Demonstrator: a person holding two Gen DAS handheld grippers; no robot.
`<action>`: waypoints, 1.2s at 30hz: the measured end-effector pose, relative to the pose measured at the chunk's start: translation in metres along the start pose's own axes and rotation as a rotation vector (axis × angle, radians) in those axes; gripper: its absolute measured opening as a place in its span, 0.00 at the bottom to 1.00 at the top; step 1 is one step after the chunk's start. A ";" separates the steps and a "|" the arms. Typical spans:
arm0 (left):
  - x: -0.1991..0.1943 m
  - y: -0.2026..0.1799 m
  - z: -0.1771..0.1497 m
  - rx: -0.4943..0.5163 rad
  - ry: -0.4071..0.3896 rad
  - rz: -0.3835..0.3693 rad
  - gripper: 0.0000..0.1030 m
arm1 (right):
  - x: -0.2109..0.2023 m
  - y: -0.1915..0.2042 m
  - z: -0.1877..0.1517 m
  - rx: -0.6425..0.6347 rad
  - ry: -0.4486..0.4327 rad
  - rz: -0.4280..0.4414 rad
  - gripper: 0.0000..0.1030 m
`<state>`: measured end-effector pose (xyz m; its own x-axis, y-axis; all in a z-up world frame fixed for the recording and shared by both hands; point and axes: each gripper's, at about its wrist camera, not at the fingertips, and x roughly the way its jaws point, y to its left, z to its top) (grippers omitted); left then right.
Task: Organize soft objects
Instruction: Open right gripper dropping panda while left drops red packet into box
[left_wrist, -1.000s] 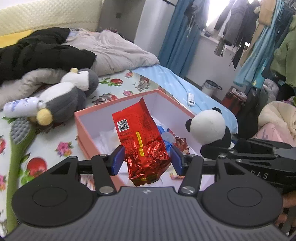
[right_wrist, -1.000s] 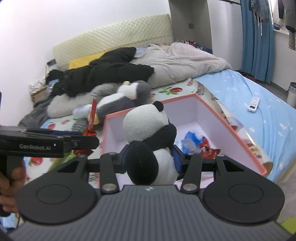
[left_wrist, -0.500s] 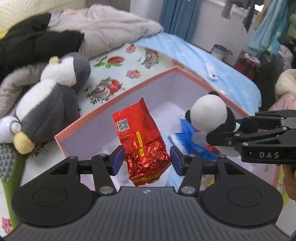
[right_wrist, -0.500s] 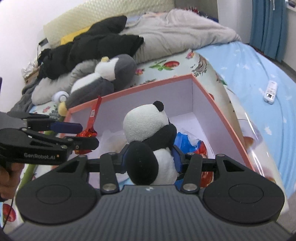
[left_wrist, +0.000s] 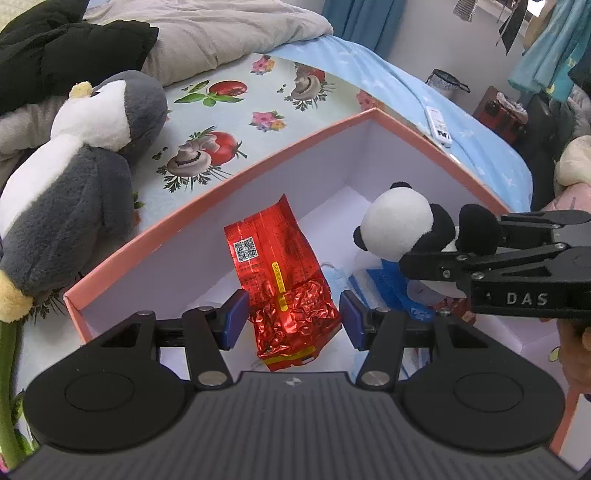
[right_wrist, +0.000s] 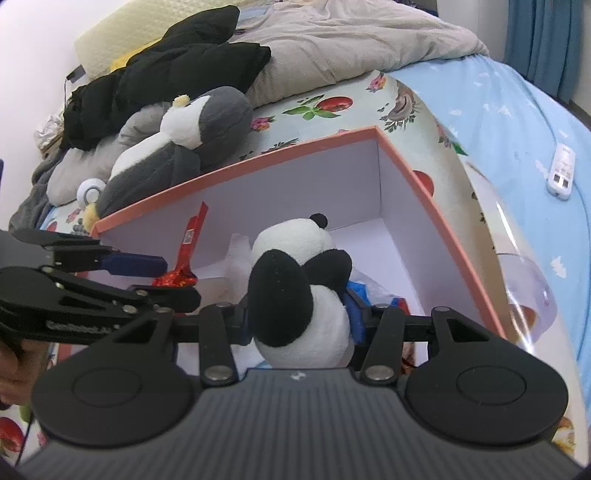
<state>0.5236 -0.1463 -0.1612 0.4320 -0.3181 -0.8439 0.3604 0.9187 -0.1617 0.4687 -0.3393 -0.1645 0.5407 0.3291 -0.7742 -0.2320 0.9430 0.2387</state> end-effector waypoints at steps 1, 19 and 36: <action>-0.001 0.000 0.000 -0.003 0.004 -0.001 0.64 | -0.001 -0.001 0.000 0.004 0.001 -0.002 0.51; -0.177 -0.050 -0.020 0.021 -0.220 0.008 0.68 | -0.158 0.044 -0.008 0.005 -0.239 -0.060 0.53; -0.327 -0.094 -0.124 0.027 -0.444 -0.024 0.68 | -0.262 0.106 -0.091 -0.018 -0.364 -0.066 0.53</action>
<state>0.2466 -0.0997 0.0664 0.7344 -0.4145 -0.5373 0.3937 0.9052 -0.1602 0.2288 -0.3297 0.0098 0.8065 0.2672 -0.5274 -0.1997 0.9627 0.1824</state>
